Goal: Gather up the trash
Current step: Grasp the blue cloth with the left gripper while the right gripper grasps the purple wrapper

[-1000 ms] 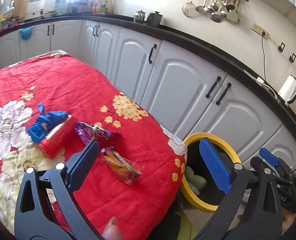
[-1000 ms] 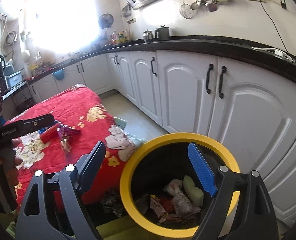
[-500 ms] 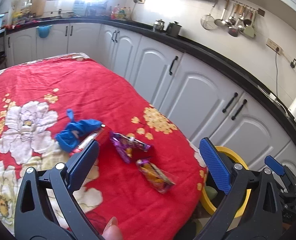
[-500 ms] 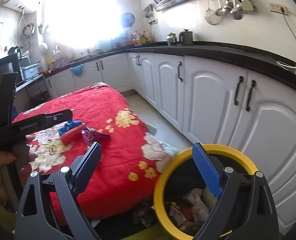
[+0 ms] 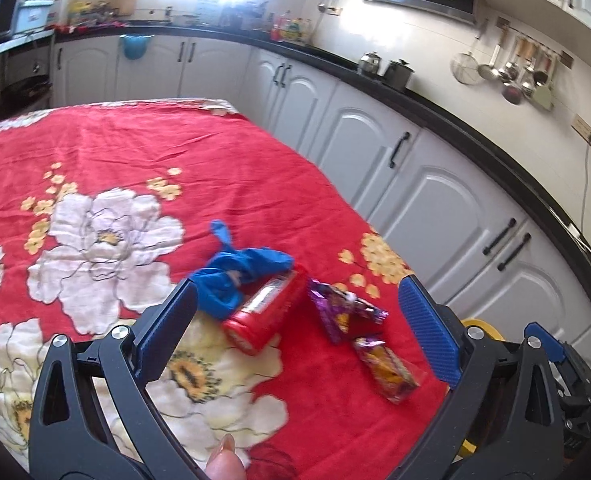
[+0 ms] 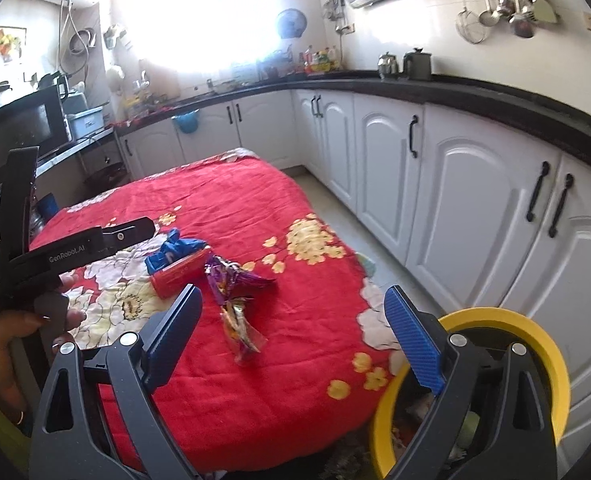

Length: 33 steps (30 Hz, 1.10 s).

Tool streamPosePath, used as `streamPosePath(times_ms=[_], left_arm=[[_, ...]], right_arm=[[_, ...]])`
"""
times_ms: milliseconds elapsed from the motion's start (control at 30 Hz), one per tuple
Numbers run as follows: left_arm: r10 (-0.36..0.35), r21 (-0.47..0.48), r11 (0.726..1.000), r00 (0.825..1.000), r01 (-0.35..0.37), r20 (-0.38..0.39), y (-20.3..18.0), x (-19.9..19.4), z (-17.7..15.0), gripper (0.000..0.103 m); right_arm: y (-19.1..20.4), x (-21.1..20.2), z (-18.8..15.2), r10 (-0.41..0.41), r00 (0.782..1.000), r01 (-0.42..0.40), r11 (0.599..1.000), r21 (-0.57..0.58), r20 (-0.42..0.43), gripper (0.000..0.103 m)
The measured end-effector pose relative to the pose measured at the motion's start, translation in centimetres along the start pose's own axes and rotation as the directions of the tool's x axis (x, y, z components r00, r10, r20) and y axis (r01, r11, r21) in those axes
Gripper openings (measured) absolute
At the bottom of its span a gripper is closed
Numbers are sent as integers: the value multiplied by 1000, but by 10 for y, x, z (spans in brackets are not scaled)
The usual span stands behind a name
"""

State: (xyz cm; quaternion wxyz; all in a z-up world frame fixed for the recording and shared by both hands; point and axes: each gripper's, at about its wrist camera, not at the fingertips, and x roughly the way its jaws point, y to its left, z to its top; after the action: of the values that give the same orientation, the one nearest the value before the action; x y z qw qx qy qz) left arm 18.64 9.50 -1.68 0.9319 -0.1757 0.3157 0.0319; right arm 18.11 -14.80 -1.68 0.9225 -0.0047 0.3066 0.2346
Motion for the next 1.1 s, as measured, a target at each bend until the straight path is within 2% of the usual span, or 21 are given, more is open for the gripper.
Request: streamPosePath(times_ms=[233, 400, 500, 733, 767, 967, 1067, 1100], left_arm=[[43, -72, 996, 999, -43, -5, 32, 7, 2, 92], [48, -122, 991, 999, -50, -23, 52, 16, -1, 92], [36, -150, 988, 998, -42, -44, 62, 27, -4, 92], [6, -189, 982, 997, -20, -75, 71, 45, -4, 70], [7, -191, 981, 997, -22, -79, 72, 48, -4, 70], [-14, -211, 978, 994, -9, -107, 75, 59, -10, 51], [-15, -209, 978, 994, -7, -106, 75, 61, -11, 43], [-17, -209, 978, 994, -5, -106, 76, 61, -11, 36]], right_arm=[[8, 33, 8, 34, 998, -34, 999, -12, -57, 90], [17, 62, 11, 47, 993, -54, 996, -65, -107, 88], [22, 80, 12, 55, 988, -69, 994, -89, -146, 81], [37, 118, 13, 56, 974, -93, 983, -161, -219, 64], [39, 122, 12, 53, 973, -93, 981, -169, -226, 62], [43, 139, 11, 49, 965, -103, 975, -197, -258, 31], [47, 139, 11, 57, 967, -111, 971, -213, -247, 18], [49, 139, 13, 57, 968, -112, 969, -219, -244, 15]])
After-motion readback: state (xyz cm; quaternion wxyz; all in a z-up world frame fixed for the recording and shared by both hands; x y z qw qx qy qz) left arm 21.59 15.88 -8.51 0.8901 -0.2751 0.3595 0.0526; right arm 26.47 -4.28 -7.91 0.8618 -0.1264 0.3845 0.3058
